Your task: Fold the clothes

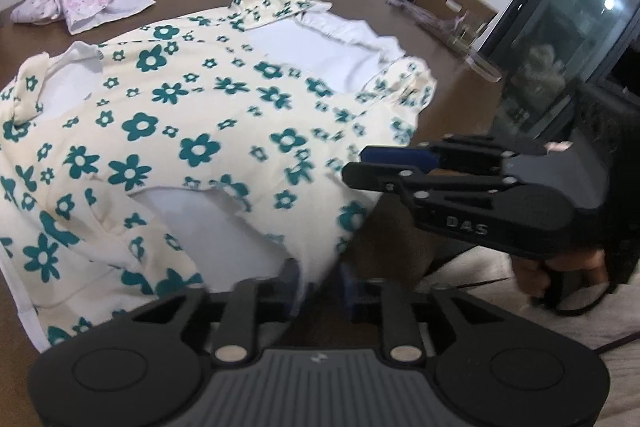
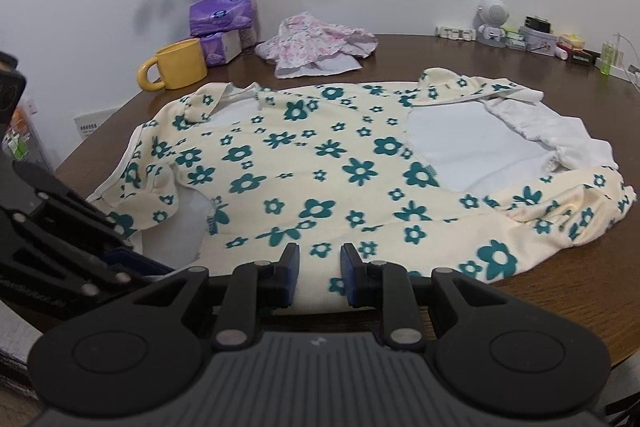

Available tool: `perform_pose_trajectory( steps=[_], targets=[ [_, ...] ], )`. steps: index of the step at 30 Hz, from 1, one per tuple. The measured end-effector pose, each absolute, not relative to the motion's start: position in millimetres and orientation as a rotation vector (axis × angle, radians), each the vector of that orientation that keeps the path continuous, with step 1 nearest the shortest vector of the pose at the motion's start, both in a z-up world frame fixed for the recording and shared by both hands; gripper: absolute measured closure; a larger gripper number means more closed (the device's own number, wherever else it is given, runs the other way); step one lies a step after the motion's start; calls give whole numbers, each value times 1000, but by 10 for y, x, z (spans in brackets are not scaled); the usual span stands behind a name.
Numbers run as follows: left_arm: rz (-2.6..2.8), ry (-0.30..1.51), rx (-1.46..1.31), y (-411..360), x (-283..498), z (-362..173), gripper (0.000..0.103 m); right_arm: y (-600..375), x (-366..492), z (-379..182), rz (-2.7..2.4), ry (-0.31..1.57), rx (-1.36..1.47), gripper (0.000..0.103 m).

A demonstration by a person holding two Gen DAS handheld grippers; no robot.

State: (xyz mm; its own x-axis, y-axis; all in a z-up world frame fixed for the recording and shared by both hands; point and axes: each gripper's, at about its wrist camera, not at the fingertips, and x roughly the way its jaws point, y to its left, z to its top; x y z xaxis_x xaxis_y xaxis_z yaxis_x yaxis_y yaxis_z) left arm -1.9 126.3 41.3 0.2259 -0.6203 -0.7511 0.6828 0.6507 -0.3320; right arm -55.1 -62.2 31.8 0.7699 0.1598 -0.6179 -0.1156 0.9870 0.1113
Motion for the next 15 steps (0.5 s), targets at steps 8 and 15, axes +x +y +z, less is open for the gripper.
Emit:
perform_pose_trajectory(
  steps=[8,15],
  targets=[
    [-812,849,31,1286,-59,679,65,-927,-603,364,74,634,114,80],
    [-783,927,158,932,-46,356,86,-1010,-553,293,114,664,97,80]
  ],
)
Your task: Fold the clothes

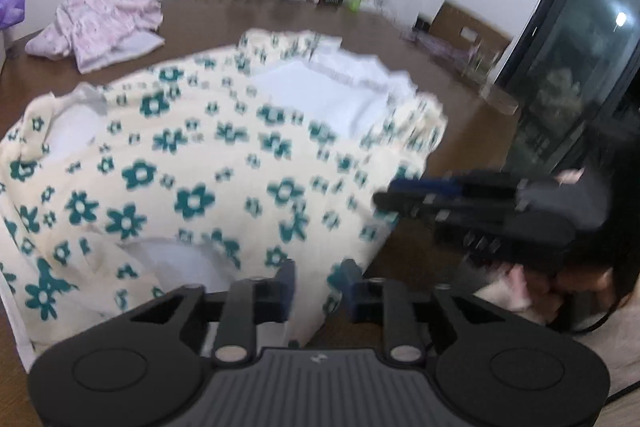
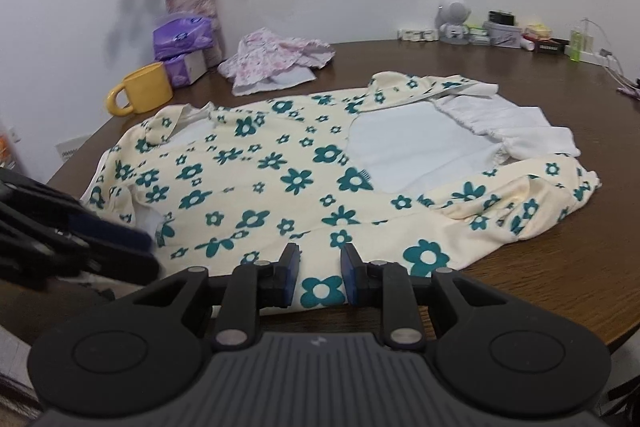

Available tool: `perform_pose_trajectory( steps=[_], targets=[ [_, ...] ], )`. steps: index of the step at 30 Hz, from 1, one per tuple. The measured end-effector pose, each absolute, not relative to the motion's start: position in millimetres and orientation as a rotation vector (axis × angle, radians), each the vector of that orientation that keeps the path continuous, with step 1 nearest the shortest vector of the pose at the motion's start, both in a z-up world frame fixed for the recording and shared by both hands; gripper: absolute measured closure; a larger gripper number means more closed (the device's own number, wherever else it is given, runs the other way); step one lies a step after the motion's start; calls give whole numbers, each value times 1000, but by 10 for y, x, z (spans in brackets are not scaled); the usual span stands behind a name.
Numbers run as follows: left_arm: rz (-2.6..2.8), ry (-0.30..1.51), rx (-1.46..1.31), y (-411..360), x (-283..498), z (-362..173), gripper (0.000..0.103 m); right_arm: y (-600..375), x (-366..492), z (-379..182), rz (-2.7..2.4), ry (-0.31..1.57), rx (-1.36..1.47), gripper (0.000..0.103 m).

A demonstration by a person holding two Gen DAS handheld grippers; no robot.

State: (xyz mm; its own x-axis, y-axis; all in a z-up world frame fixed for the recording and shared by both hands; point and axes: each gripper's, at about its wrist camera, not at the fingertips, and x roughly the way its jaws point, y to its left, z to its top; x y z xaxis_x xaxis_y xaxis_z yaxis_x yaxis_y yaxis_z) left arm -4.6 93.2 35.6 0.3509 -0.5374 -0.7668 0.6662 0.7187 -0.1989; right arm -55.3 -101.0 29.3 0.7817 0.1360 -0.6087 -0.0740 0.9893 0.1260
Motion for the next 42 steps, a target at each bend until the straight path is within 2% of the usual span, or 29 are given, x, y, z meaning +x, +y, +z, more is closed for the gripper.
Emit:
perform_pose_trajectory(
  steps=[2,12,14,16,19,26,30,38,39,40,42],
  targets=[
    [-763,907,195,905,-111,335,88,-1031,-547,281,121,670,88,80],
    [-709,952,131,932,-58,411,83,-1174,-404,292,173,700,50,79],
    [-691,914,87,1011,17,589,76,-1215,-344,321,201,714,50,78],
    [-640,858,62,1089,120,787,60,-1303,-210,472,231,697,49,78],
    [-527,811,4,1177,472,959,49,-1392,115,750,269,646,-4,78],
    [-274,838,-189,1257,1512,990,49,-1313,1225,1033,348,658,-177,78],
    [-162,904,-283,1339,1997,742,49,-1232,1877,947,382,734,-225,78],
    [-114,952,-455,1407,2373,393,53,-1101,2580,561,518,842,-178,78],
    [-119,954,-463,1398,2397,378,61,-1097,2610,528,529,846,-166,78],
    [-117,950,-459,1389,2409,358,77,-1098,2631,496,533,847,-158,78],
    [-128,938,-452,1374,2422,316,98,-1103,2666,433,535,847,-143,78]
  ],
)
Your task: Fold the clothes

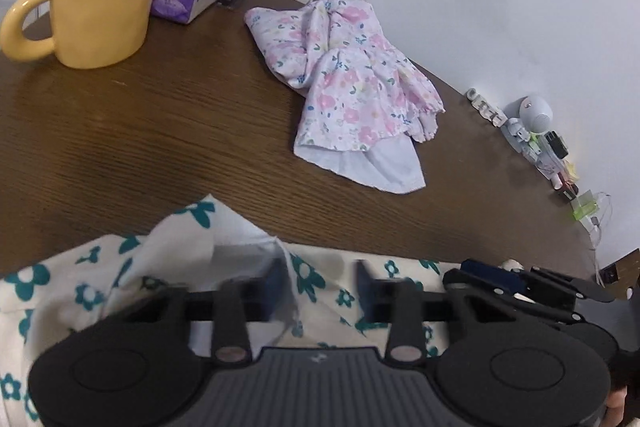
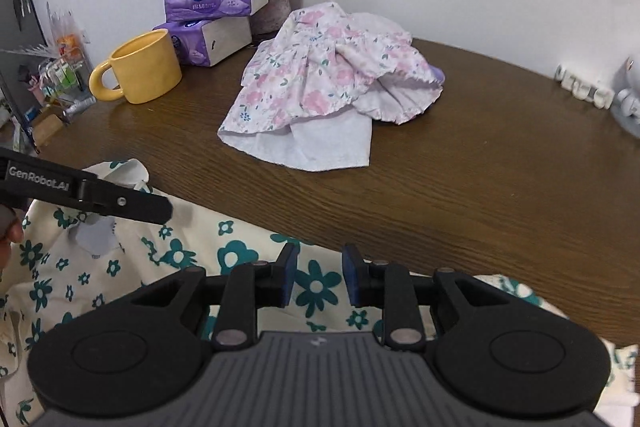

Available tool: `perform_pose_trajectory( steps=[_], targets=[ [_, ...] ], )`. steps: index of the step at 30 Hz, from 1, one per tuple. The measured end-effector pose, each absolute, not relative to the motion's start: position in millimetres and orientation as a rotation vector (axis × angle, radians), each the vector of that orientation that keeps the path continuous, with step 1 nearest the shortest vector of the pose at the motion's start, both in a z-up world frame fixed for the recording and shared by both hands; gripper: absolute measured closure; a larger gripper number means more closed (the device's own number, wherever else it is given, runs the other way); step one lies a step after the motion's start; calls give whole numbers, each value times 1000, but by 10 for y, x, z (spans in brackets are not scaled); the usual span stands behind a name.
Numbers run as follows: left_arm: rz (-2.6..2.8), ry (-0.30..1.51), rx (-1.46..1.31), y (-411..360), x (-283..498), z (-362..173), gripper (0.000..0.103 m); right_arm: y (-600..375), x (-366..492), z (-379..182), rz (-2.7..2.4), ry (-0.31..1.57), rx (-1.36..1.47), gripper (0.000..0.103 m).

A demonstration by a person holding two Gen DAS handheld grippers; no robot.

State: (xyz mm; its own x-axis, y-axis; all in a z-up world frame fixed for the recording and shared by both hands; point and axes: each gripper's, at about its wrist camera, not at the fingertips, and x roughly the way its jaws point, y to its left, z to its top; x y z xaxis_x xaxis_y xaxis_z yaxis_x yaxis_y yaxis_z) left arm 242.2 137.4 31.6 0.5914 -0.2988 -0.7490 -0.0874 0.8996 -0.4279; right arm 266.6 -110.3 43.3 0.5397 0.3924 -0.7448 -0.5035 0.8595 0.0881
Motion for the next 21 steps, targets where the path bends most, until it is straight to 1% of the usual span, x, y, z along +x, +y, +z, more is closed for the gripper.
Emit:
perform_pose_trajectory(
  steps=[3,8,12,14,16,18,20,21],
  targets=[
    [-158,874,-496,1449,2371,231,102,-1133,2711,353,515,840,-129,79],
    [-196,718,-561,1612,2248,126,102,-1196,2731,312,472,804,-118,79],
    [-187,746,-607,1649,2272,14,101,-1209,2725,286,441,773,-128,79],
    [-210,774,-672,1705,2295,8,92,-1227,2723,286,444,768,-120,78],
    [-241,796,-740,1748,2324,1,74,-1247,2723,287,448,763,-110,78],
    [-256,823,-787,1768,2375,4,71,-1267,2726,282,450,760,-101,77],
    [-249,845,-813,1766,2442,1,71,-1286,2729,277,453,757,-92,77],
    [-236,851,-801,1748,2468,2,77,-1296,2731,274,454,755,-88,77]
  ],
)
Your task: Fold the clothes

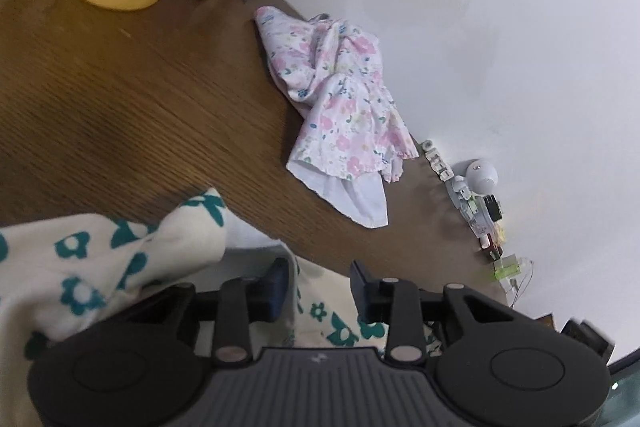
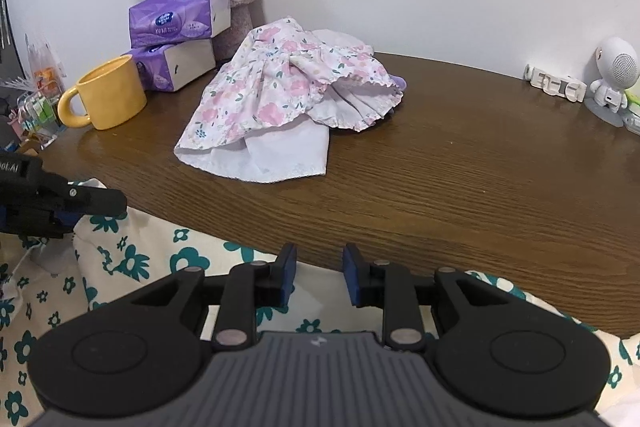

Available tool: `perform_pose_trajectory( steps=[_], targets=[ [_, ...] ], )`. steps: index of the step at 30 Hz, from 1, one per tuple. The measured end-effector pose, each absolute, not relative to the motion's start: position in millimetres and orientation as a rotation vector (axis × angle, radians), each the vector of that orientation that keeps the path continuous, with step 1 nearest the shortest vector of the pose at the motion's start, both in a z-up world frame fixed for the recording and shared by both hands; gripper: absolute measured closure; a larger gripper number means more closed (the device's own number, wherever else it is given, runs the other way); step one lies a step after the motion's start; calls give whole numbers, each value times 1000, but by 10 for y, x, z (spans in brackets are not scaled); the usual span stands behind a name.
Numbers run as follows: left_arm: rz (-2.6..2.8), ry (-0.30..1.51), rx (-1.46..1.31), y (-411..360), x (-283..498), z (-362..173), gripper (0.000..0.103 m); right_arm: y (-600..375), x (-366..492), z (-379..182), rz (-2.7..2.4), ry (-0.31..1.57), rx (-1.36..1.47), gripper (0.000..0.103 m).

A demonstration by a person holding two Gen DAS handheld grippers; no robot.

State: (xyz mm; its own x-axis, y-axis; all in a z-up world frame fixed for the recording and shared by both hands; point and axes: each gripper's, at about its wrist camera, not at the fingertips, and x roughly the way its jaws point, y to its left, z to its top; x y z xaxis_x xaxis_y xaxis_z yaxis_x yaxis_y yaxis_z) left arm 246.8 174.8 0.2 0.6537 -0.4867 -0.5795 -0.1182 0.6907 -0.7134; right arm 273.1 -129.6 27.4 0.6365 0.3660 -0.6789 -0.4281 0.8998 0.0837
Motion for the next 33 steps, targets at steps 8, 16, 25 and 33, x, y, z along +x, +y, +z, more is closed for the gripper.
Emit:
perform_pose_trajectory(
  steps=[8,16,25,33],
  targets=[
    [-237,704,-701,1676,2408,-56,102,-1376,2746,249,454,741,-58,76],
    [-214,731,-679,1690,2366,-77,101,-1386,2727,222,427,713,-87,76],
    [-236,755,-703,1660,2442,-92,102,-1363,2705,210,417,697,-104,74],
    [-191,708,-472,1481,2318,39,101,-1355,2677,194,409,675,-126,73]
  ],
)
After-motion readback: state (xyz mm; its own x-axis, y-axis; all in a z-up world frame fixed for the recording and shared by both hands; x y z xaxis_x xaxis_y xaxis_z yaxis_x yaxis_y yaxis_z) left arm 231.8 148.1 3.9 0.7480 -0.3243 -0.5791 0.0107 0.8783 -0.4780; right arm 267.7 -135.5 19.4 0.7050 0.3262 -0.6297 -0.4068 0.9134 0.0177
